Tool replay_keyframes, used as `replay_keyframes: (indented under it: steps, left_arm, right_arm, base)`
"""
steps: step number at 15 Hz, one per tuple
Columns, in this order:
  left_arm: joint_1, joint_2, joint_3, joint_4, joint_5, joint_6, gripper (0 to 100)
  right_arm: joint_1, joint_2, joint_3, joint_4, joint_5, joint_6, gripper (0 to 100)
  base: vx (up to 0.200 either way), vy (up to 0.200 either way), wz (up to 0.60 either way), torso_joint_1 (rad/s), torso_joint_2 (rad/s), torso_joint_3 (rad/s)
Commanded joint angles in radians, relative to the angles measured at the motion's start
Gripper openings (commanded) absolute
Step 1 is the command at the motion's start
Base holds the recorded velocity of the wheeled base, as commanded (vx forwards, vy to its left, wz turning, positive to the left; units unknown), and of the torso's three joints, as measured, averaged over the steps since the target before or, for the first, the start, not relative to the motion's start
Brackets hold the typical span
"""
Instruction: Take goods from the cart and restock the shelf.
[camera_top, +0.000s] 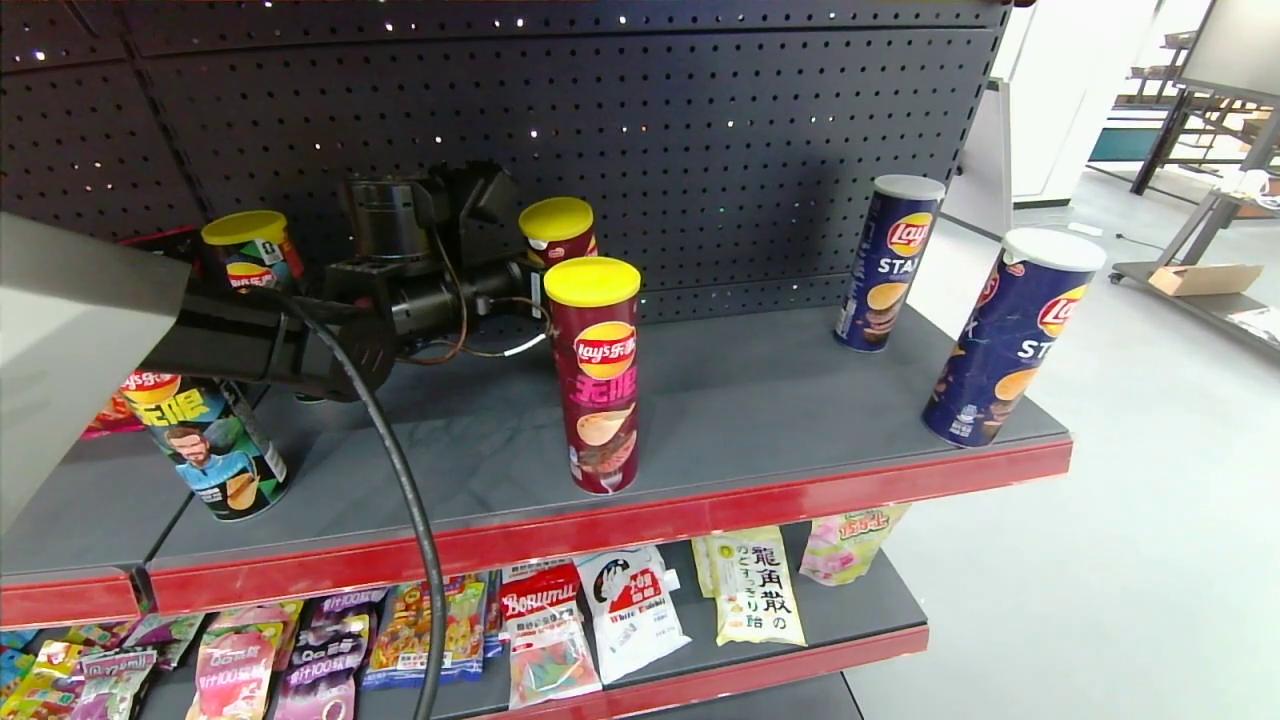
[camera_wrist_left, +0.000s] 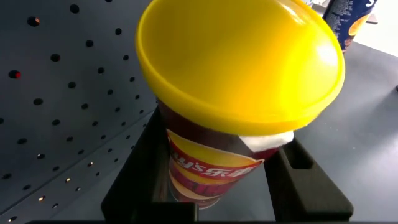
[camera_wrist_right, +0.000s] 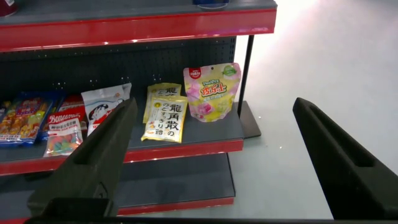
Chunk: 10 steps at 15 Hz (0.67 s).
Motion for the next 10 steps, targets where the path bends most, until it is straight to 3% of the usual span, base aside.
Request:
replay_keyframes:
  steps: [1, 10]
  left_arm:
    - [0.0, 0.008, 0.0, 0.005, 0.0, 0.0, 0]
    - [0.001, 0.028, 0.0, -0.014, -0.01, -0.002, 0]
  right_arm:
    - [0.001, 0.002, 0.0, 0.0, 0.0, 0.0, 100]
    - [0.001, 0.002, 0.0, 0.0, 0.0, 0.0, 100]
  base:
    - [0.0, 0.0, 0.0, 0.0, 0.0, 0.0]
    - [0.0, 0.0, 0.0, 0.0, 0.0, 0.0]
